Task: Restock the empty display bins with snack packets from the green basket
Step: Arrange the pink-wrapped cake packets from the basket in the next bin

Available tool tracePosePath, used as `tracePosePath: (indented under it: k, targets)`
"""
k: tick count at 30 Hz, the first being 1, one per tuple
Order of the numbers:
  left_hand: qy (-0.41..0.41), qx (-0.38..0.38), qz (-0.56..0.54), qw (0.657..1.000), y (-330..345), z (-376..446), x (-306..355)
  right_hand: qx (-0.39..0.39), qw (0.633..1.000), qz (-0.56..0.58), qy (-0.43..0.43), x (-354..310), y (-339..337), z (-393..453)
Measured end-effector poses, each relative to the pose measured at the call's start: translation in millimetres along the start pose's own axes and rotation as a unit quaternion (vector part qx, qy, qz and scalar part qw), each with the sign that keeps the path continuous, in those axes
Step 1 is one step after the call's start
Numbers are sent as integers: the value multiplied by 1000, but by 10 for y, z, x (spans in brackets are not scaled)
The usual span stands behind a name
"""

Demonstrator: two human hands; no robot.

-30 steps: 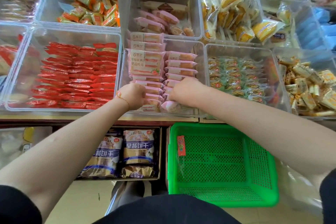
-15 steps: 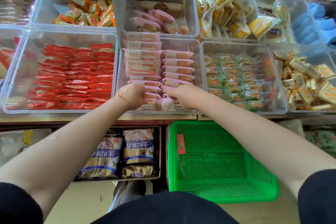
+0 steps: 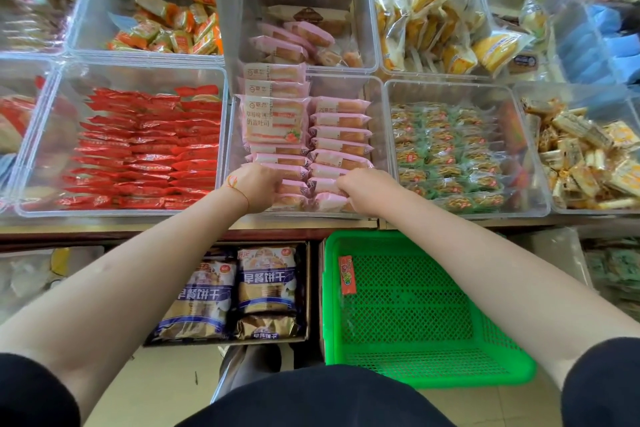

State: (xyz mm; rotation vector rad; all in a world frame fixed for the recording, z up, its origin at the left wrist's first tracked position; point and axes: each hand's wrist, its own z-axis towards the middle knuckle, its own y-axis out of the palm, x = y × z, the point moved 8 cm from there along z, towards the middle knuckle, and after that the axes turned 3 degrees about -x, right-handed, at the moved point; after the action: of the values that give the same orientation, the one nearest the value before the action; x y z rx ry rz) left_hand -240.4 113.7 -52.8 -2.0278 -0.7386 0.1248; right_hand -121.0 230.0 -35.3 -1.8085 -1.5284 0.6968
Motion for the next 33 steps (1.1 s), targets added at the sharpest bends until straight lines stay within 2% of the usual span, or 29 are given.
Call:
tracePosePath:
  k: [4, 8, 11, 13, 16, 17, 19, 22, 27, 33]
  targets:
    - [-1, -34, 38, 999, -28, 29, 106, -29, 999, 18, 9, -52, 19, 76]
    - [-16, -43, 103, 994, 65, 105, 114, 2, 995, 90, -30, -161, -7, 168]
    - [-27, -66, 98, 993, 59, 140, 125, -39, 994, 90, -43, -179, 27, 185]
    - [-26, -36, 75, 996, -55, 122, 117, -49, 994, 91, -33, -106, -45, 168]
    - [-13, 100, 29, 995, -254, 102, 93, 67, 990, 121, 8, 49, -254, 175]
    - [-1, 115, 33, 993, -239, 107, 113, 100, 986, 132, 21, 57, -261, 180]
    - [26, 103, 55, 993, -111, 145, 164, 124, 987, 103, 23, -18, -175, 226]
    - [44, 93, 98, 990, -4, 200, 223, 118, 992, 21, 26, -111, -64, 259]
    - [62, 74, 180, 979, 45, 279, 264, 104, 993, -47, 18, -50, -91, 272]
    - [32, 69, 134, 988, 31, 345, 228, 113, 993, -30, -32, -27, -118, 197]
